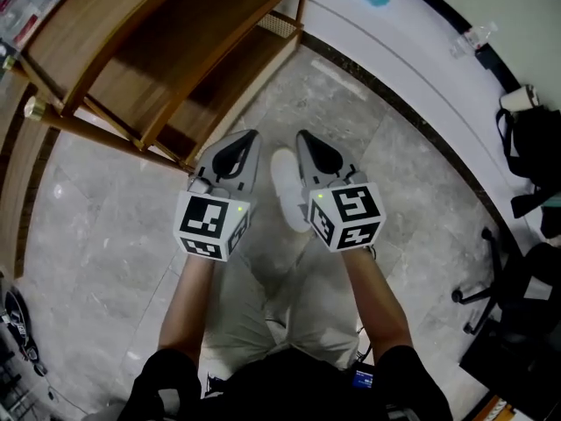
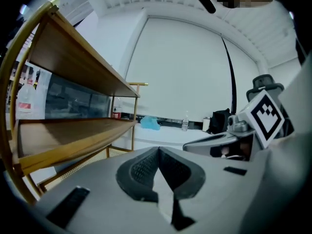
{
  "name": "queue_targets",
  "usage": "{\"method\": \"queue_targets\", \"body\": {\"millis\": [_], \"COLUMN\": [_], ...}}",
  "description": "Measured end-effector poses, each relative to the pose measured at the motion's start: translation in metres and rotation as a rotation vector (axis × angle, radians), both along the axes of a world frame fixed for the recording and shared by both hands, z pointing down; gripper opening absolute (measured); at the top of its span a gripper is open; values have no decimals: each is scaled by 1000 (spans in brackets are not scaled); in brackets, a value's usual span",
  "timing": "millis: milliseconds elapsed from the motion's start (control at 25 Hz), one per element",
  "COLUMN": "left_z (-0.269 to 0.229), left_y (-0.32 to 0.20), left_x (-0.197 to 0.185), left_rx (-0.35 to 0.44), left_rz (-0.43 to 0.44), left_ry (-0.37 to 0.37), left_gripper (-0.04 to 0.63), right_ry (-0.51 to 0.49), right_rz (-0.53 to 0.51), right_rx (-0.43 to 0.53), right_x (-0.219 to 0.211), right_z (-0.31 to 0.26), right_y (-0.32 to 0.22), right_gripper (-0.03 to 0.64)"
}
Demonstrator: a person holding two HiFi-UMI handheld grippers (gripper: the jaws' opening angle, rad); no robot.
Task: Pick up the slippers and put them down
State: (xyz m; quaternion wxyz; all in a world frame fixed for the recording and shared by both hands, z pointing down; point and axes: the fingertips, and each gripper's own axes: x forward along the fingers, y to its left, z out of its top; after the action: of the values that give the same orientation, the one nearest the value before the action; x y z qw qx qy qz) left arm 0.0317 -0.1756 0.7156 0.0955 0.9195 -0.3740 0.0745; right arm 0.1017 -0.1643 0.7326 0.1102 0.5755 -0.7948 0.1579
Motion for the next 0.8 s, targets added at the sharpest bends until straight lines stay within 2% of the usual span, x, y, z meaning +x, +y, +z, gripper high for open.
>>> {"method": "queue_targets", "body": {"millis": [320, 600, 800], "left_z": [-66, -147, -215], "left_y": [-5, -10, -1], "left_x": [-13, -18, -8], "left_rx": [-39, -81, -101], "left_rz": [-33, -84, -71], "left_ry": [-26, -4, -8], "left_gripper": [6, 6, 6], "right_ry": [-17, -40, -27], "right_rz": [9, 38, 49], "right_rx": [-50, -86, -98], "right_x": [-5, 2, 9], "right_z": [-69, -153, -223], "right_y": [-5, -5, 0], "right_gripper": [-2, -2, -2]}}
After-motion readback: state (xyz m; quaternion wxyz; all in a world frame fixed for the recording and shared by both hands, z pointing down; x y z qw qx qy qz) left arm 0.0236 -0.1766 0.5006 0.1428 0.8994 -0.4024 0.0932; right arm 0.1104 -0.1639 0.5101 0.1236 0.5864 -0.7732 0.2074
